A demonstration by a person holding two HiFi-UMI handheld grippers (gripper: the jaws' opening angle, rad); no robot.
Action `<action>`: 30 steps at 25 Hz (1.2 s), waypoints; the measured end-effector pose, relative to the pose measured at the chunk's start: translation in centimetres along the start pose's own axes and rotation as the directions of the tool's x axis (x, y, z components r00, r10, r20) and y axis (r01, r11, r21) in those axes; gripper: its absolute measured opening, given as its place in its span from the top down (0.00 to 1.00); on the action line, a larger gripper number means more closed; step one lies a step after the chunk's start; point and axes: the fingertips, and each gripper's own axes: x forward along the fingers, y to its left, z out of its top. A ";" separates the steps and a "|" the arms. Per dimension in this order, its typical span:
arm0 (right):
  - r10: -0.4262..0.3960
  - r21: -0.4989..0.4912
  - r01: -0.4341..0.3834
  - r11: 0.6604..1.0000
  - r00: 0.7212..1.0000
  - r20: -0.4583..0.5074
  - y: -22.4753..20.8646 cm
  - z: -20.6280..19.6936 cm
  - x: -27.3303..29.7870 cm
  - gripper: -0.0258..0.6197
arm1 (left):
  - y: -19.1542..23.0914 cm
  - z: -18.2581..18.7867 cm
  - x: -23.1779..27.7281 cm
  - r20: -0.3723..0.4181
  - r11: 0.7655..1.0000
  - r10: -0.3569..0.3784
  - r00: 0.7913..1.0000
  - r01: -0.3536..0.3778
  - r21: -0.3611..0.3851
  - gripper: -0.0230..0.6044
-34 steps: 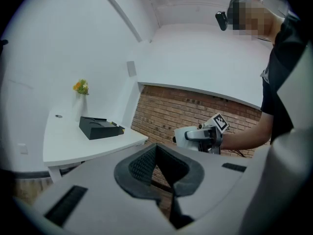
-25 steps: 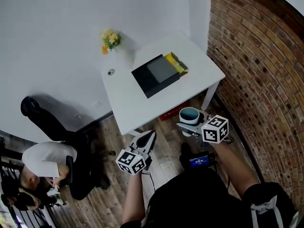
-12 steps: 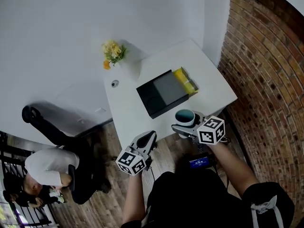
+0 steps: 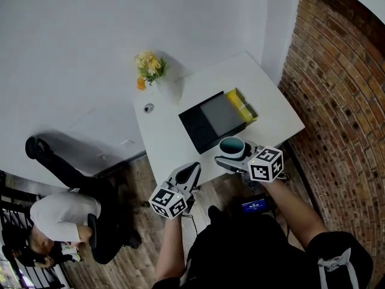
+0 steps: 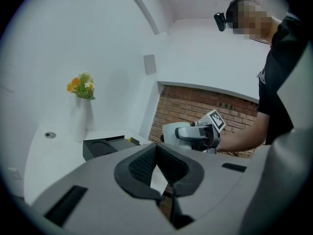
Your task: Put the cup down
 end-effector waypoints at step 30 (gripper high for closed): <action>0.000 -0.058 0.001 0.998 1.000 0.015 1.3 2.0 1.6 0.34 | 1.1 1.6 -0.2 0.017 0.999 -0.029 0.999 0.028 0.026 0.95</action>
